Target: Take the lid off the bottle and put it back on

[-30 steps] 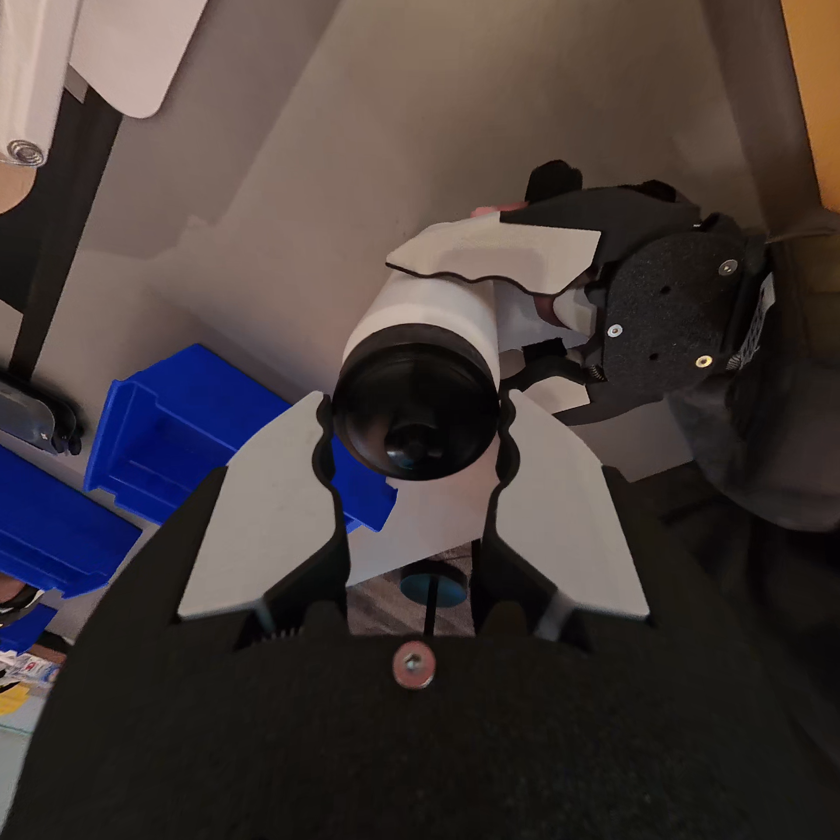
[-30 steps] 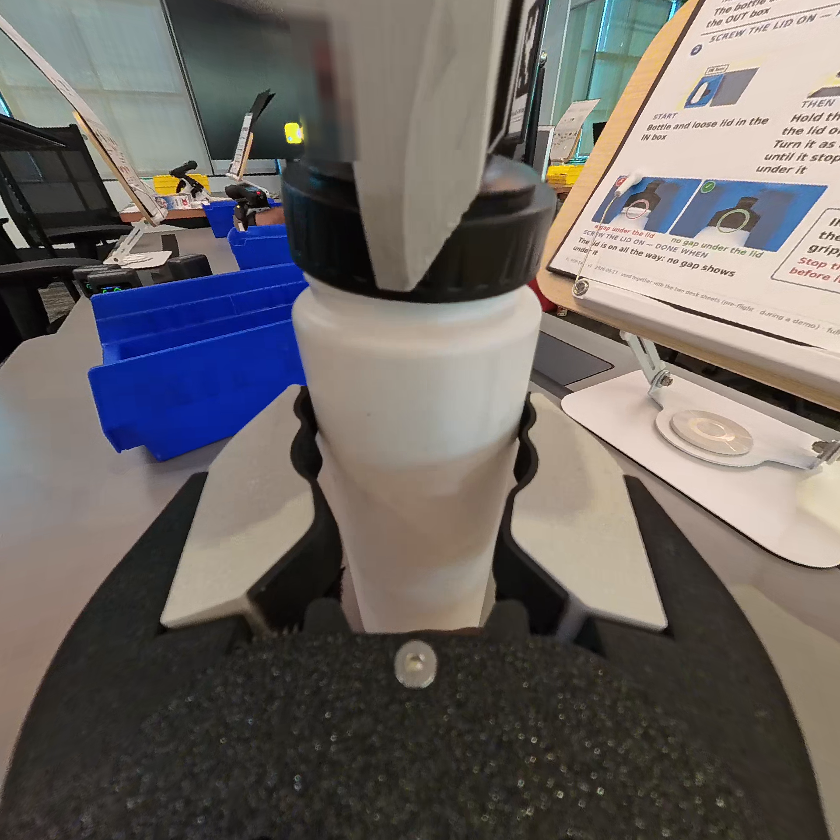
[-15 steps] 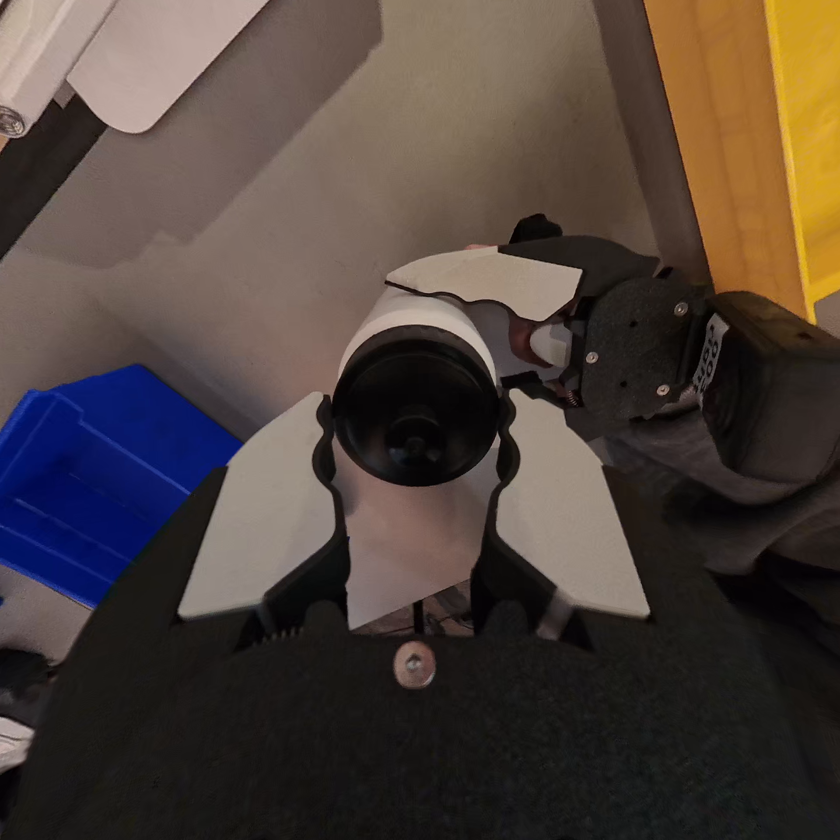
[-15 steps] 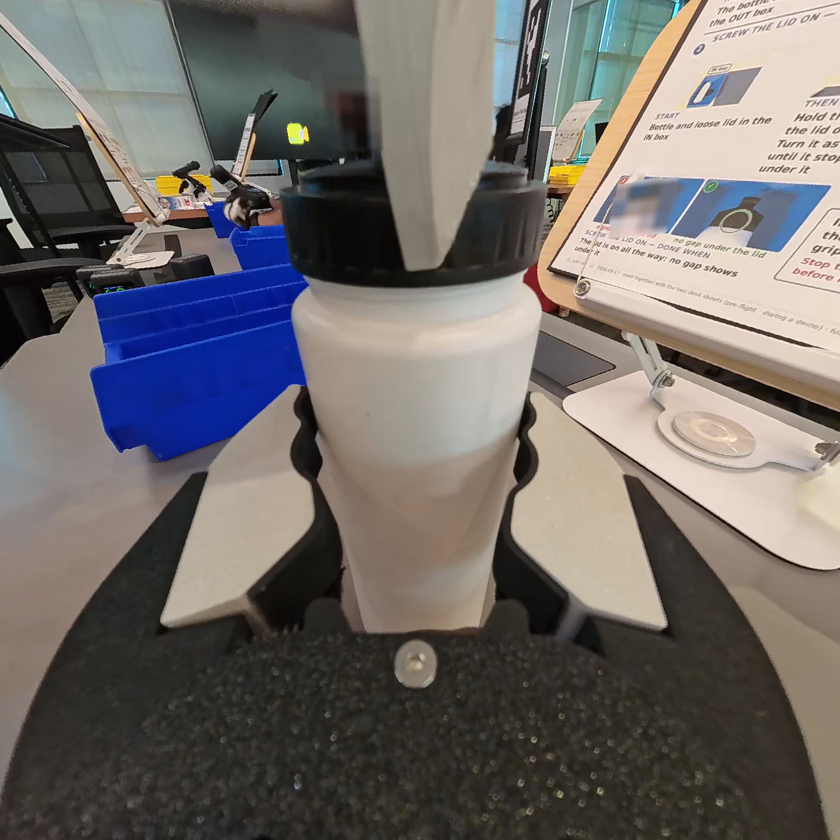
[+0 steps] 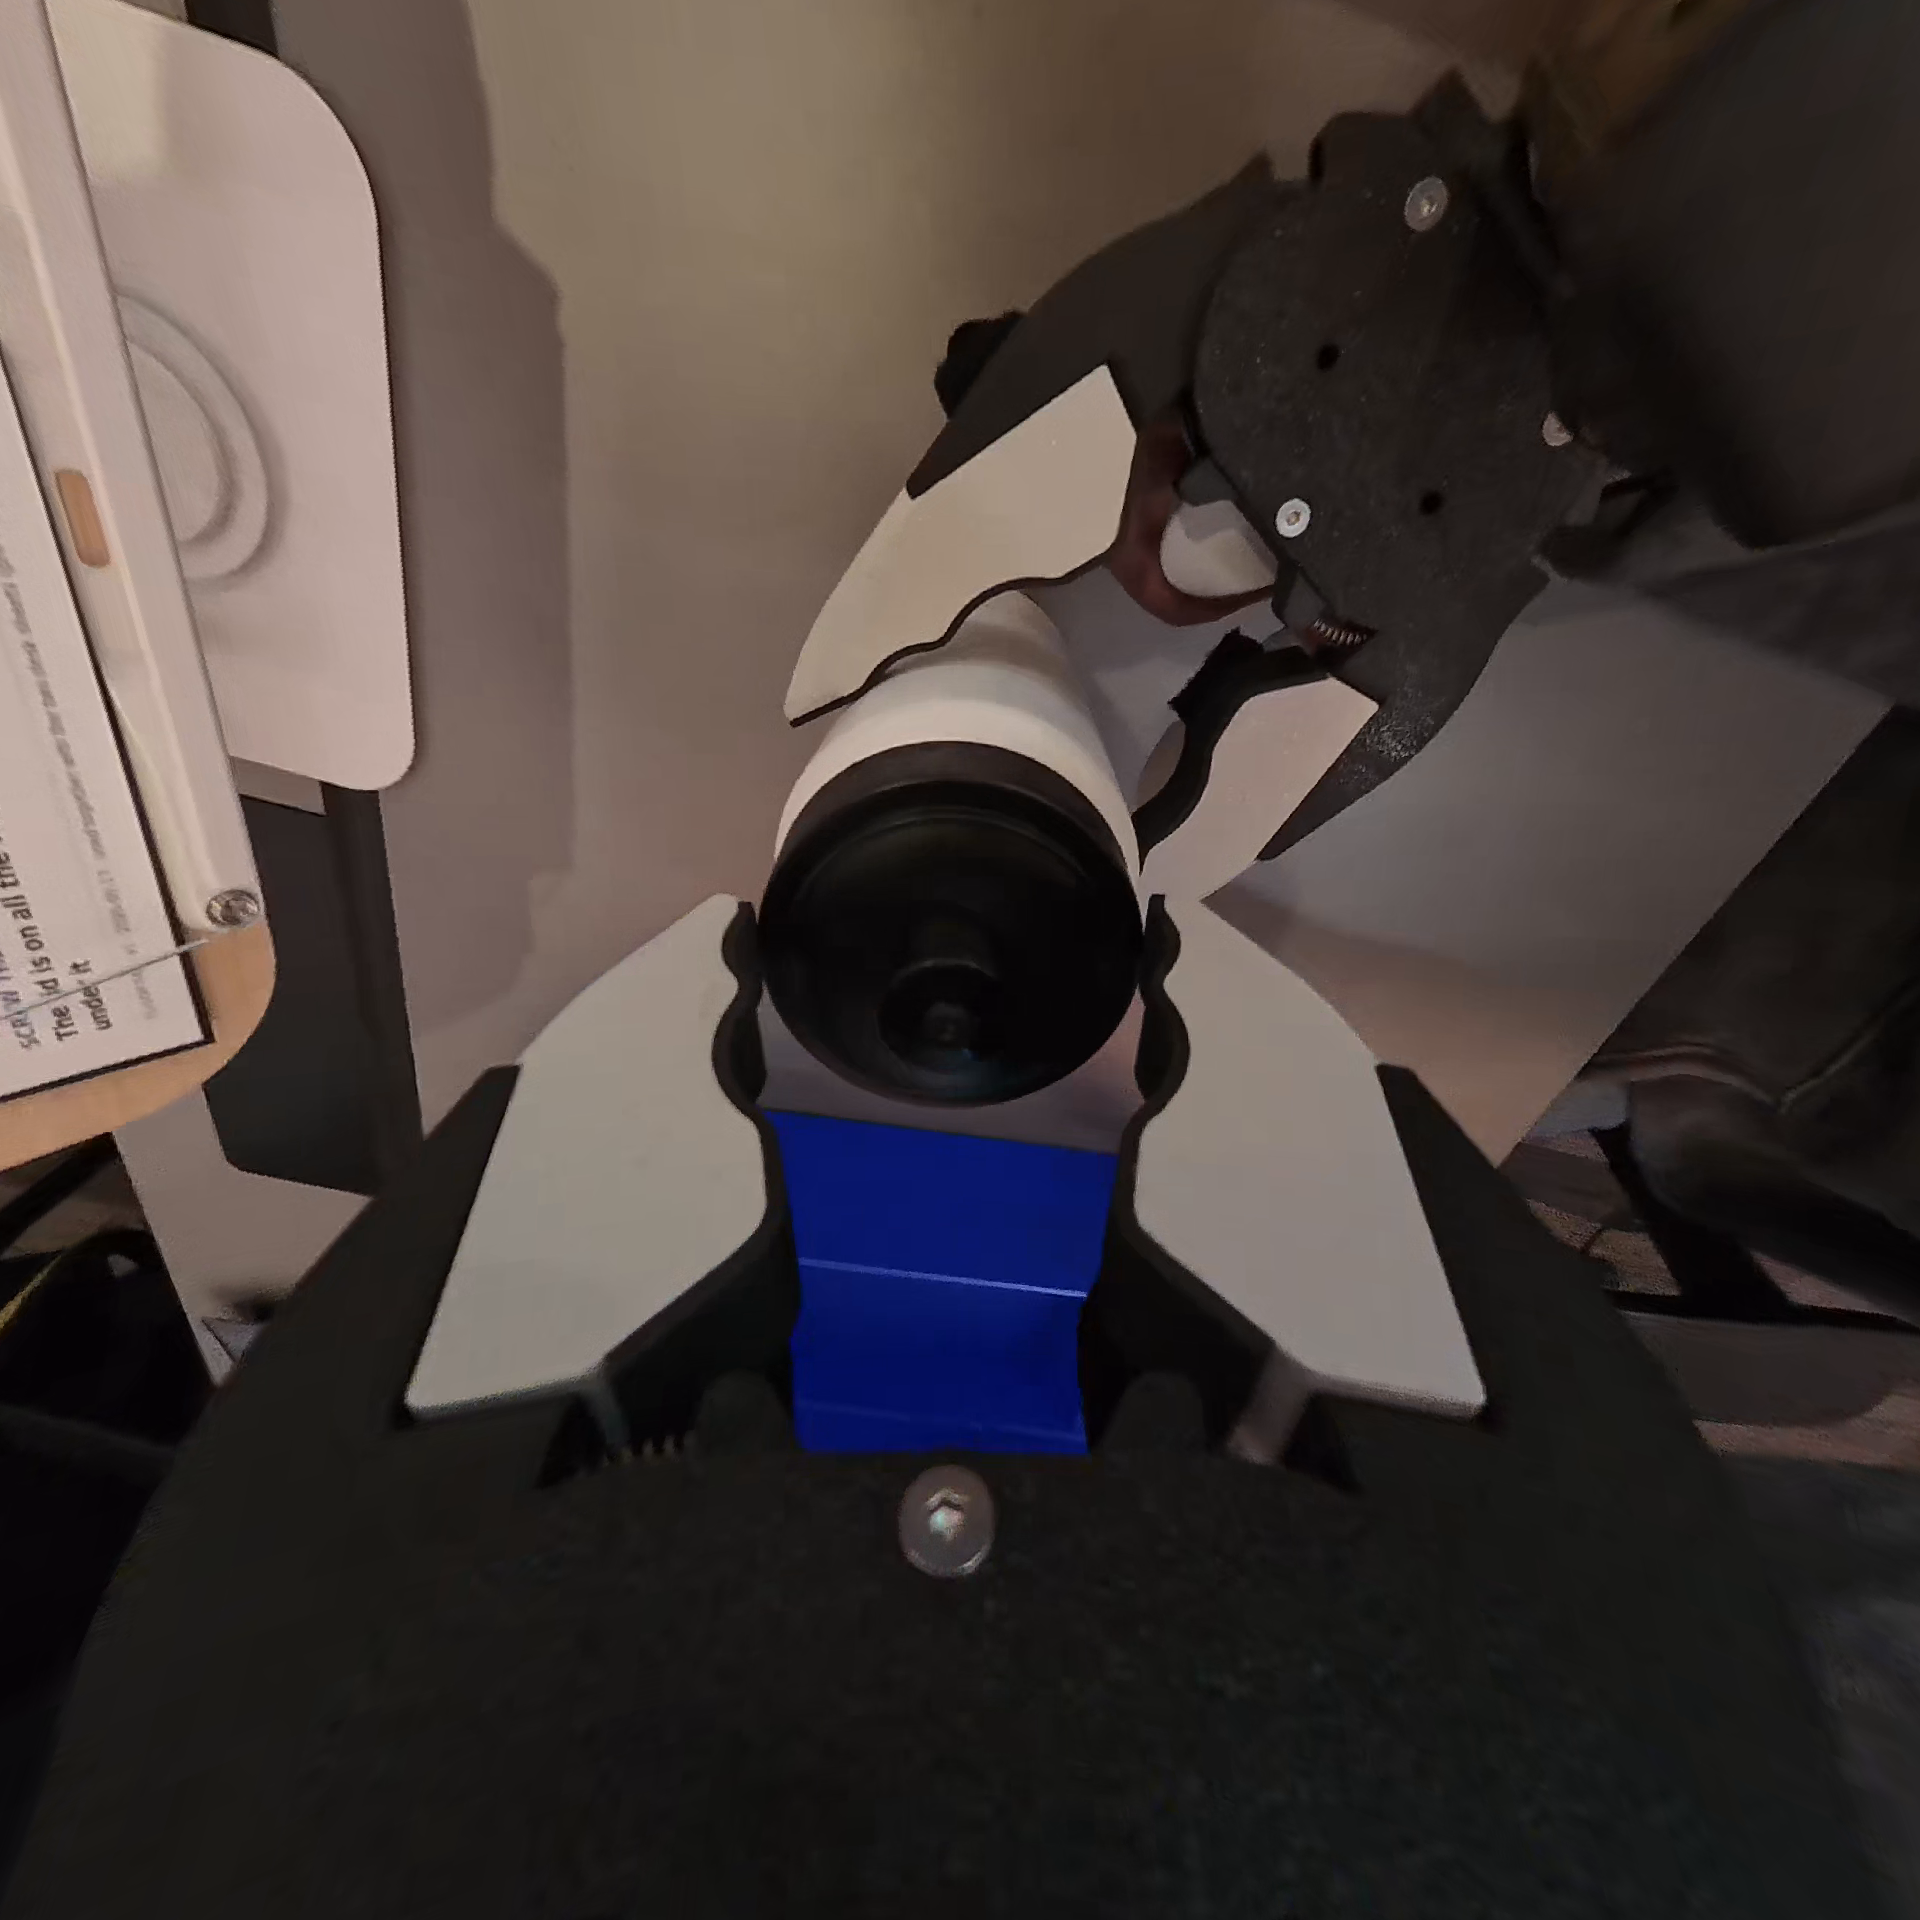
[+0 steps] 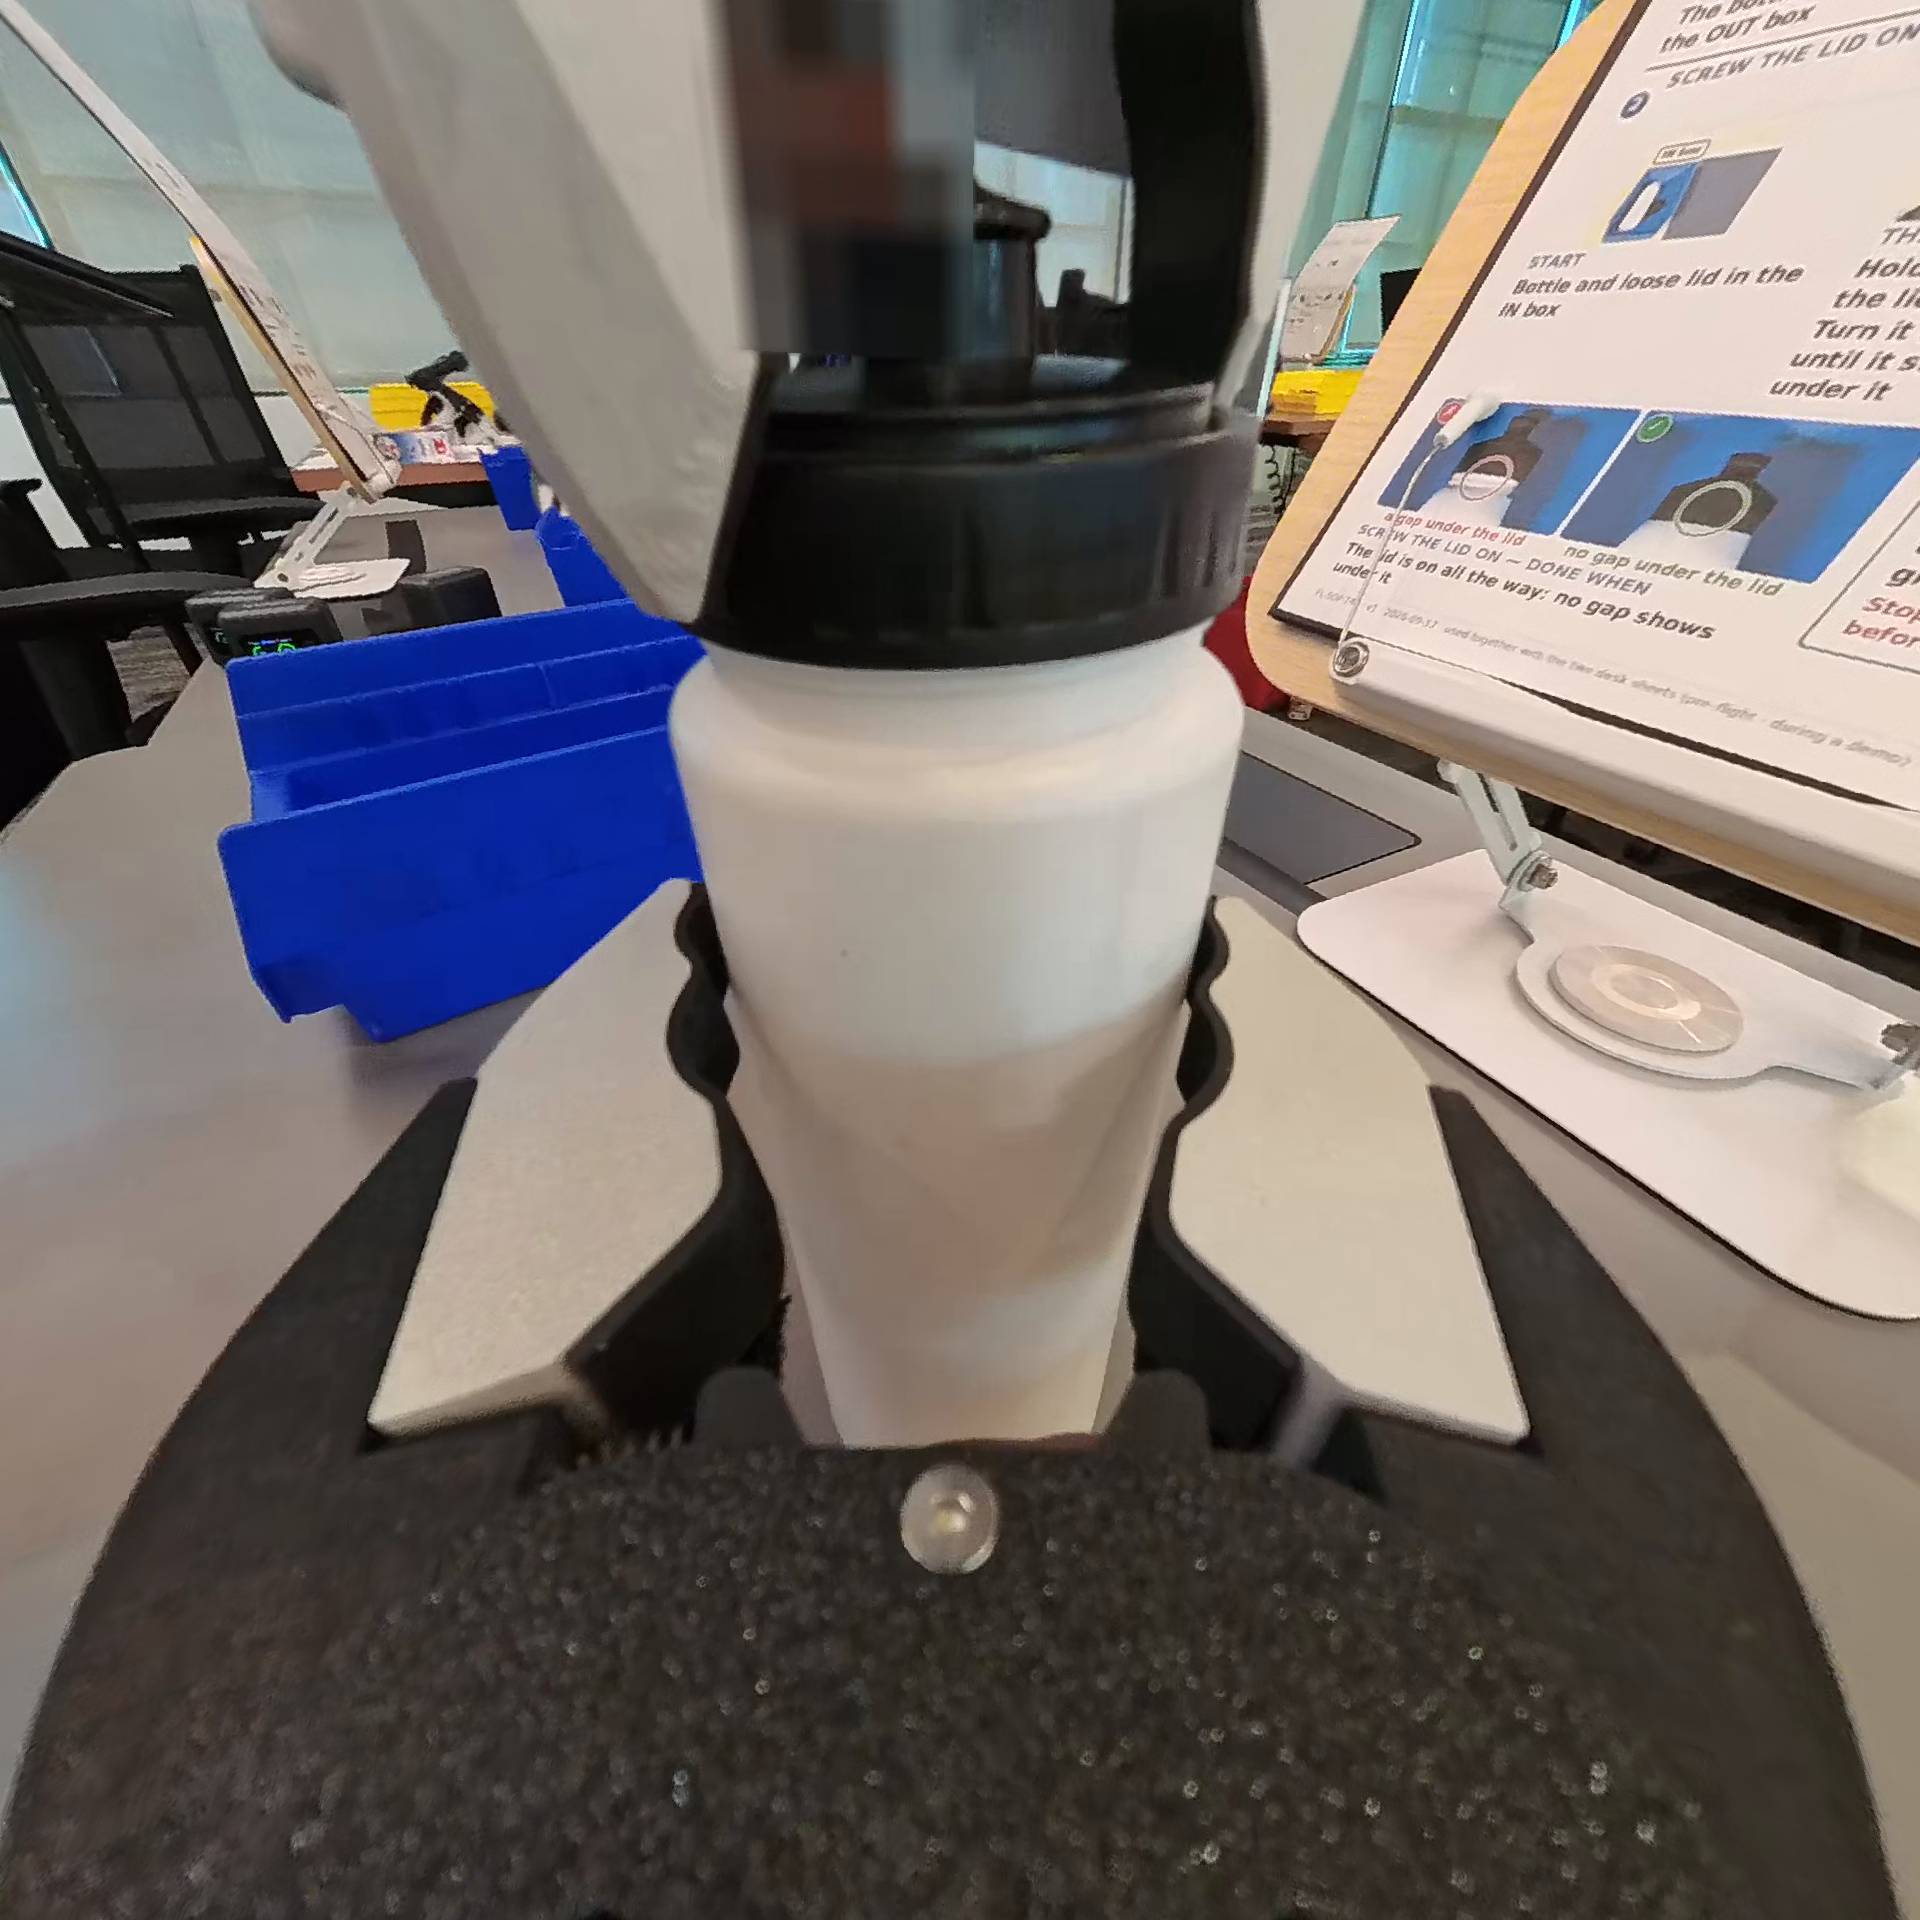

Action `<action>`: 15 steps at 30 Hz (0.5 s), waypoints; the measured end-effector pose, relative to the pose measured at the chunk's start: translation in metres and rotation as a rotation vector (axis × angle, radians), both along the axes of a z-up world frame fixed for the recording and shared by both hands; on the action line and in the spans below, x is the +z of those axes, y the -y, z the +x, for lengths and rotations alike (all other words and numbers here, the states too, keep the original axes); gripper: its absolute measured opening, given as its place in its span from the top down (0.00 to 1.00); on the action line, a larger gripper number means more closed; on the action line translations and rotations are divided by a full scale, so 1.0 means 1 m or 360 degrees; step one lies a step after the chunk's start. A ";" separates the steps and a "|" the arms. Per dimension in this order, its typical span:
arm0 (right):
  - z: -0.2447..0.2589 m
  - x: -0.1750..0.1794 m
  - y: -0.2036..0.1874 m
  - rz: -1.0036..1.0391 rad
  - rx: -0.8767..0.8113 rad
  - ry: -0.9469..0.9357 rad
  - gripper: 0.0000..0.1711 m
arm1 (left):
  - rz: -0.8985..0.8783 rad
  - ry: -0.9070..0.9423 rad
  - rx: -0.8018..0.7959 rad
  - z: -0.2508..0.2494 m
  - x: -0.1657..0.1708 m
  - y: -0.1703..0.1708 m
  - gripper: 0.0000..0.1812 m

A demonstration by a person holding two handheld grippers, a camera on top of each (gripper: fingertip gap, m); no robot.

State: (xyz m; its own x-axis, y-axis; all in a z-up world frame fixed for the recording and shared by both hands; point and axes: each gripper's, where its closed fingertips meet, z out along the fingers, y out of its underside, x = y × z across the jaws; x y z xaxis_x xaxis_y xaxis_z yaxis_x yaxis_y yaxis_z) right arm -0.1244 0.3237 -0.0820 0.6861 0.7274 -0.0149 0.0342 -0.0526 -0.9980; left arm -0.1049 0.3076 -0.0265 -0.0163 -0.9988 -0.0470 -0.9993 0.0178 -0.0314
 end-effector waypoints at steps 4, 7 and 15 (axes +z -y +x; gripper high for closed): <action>0.001 0.000 0.000 0.0000 0.0002 -0.0007 0.50 | 0.0095 0.0053 -0.0001 0.001 0.001 -0.007 0.55; 0.000 0.000 0.000 0.0002 0.0002 -0.0009 0.50 | 0.0155 0.0172 0.0133 0.001 0.007 -0.010 0.44; 0.000 0.000 0.000 0.0000 -0.0004 -0.0008 0.50 | 0.0175 0.1014 0.1159 0.002 0.036 -0.016 0.42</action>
State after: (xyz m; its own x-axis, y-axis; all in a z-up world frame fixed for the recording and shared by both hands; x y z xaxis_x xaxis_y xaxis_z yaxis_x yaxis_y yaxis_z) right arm -0.1240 0.3242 -0.0821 0.6877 0.7257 -0.0184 0.0289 -0.0528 -0.9982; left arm -0.1032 0.3231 0.0094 0.6642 -0.7439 0.0735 -0.5632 -0.5627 -0.6052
